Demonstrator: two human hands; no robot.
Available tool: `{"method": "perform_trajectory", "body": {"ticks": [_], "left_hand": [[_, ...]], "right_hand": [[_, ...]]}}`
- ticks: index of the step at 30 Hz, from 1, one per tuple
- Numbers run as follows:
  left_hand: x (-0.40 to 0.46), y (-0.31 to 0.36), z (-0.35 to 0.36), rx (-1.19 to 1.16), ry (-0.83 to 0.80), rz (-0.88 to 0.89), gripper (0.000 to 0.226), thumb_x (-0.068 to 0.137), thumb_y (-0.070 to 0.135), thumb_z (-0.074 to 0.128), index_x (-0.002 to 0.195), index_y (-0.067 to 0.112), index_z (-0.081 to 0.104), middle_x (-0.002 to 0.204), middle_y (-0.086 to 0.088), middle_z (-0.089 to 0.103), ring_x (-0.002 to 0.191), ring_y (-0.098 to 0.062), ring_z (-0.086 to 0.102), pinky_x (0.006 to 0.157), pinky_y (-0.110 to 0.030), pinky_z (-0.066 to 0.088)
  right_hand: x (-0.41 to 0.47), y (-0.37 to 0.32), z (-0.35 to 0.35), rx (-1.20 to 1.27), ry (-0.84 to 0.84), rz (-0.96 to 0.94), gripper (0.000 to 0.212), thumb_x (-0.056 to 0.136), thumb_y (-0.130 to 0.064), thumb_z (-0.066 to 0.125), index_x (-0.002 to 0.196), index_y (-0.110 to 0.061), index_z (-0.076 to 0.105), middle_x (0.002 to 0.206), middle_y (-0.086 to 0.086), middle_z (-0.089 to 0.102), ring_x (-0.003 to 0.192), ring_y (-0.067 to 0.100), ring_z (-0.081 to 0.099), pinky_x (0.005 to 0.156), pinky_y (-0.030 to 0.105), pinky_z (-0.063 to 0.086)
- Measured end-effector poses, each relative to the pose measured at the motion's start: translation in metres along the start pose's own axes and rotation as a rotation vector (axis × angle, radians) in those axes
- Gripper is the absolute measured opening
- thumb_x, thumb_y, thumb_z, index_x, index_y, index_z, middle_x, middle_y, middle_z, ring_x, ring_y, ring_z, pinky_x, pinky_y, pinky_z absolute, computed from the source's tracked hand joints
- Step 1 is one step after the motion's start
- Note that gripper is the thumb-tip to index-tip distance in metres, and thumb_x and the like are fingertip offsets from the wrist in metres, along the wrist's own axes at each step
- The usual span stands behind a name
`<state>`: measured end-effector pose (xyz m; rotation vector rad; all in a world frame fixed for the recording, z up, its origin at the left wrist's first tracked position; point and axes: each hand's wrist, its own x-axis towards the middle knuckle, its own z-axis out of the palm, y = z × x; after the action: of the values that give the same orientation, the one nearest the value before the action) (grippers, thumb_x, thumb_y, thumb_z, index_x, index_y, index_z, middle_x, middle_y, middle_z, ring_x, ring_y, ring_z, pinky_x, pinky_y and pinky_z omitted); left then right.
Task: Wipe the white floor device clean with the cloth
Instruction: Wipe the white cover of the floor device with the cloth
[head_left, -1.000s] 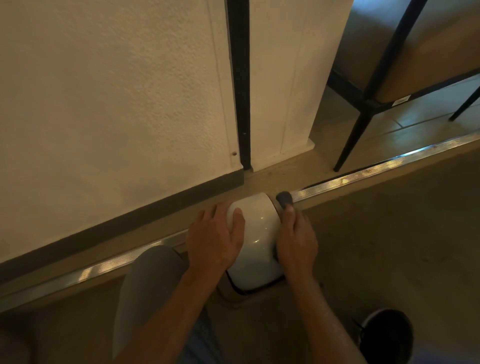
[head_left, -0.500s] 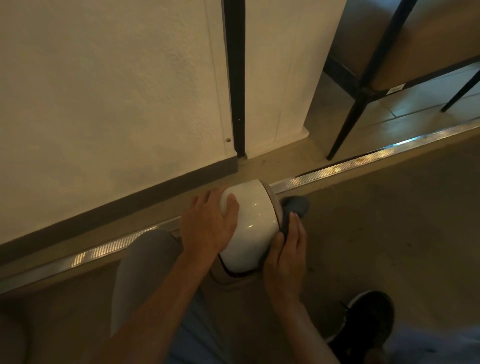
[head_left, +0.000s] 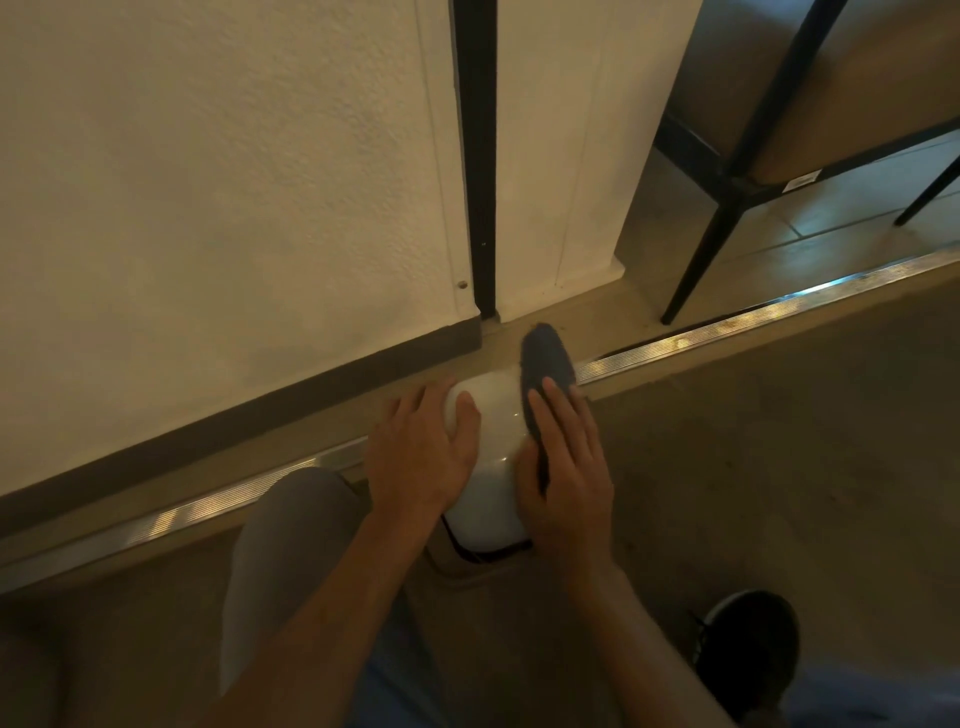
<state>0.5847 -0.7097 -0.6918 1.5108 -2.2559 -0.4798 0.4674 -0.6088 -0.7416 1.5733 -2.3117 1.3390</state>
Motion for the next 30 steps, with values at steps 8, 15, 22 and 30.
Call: {"method": "perform_trajectory", "body": {"ticks": [8, 15, 22, 30], "left_hand": [[0.002, -0.002, -0.002, -0.007, -0.015, 0.023, 0.058, 0.1, 0.049, 0.023, 0.126, 0.017, 0.063, 0.119, -0.007, 0.067, 0.109, -0.027, 0.06, 0.094, -0.04, 0.047], [0.004, -0.003, 0.002, 0.011, 0.016, 0.015, 0.054, 0.1, 0.046, 0.028, 0.12, 0.016, 0.066, 0.109, -0.009, 0.07, 0.1, -0.032, 0.064, 0.089, -0.042, 0.049], [0.002, 0.002, -0.002, -0.033, 0.008, 0.005, 0.058, 0.098, 0.048, 0.024, 0.124, 0.015, 0.064, 0.116, -0.009, 0.067, 0.106, -0.03, 0.061, 0.092, -0.04, 0.047], [0.003, 0.001, -0.004, -0.016, -0.015, -0.023, 0.054, 0.101, 0.045, 0.024, 0.126, 0.017, 0.063, 0.117, -0.008, 0.066, 0.108, -0.027, 0.058, 0.091, -0.036, 0.043]], "right_hand": [[-0.003, -0.005, -0.002, 0.074, 0.023, 0.175, 0.048, 0.1, -0.02, 0.048, 0.147, -0.012, 0.042, 0.152, 0.006, 0.043, 0.142, 0.017, 0.038, 0.113, 0.034, 0.037], [0.085, -0.006, 0.003, 0.05, -0.255, -0.082, 0.033, 0.092, -0.021, 0.053, 0.12, -0.012, 0.068, 0.126, 0.003, 0.065, 0.118, 0.016, 0.057, 0.099, 0.039, 0.05], [0.014, -0.004, -0.003, -0.033, -0.057, -0.082, 0.04, 0.1, -0.024, 0.05, 0.137, -0.011, 0.057, 0.148, 0.003, 0.049, 0.147, 0.024, 0.031, 0.113, 0.048, 0.036], [-0.003, 0.01, -0.022, 0.12, -0.009, 0.035, 0.046, 0.096, -0.019, 0.056, 0.141, -0.014, 0.052, 0.152, 0.005, 0.042, 0.138, 0.015, 0.038, 0.111, 0.021, 0.032]]}}
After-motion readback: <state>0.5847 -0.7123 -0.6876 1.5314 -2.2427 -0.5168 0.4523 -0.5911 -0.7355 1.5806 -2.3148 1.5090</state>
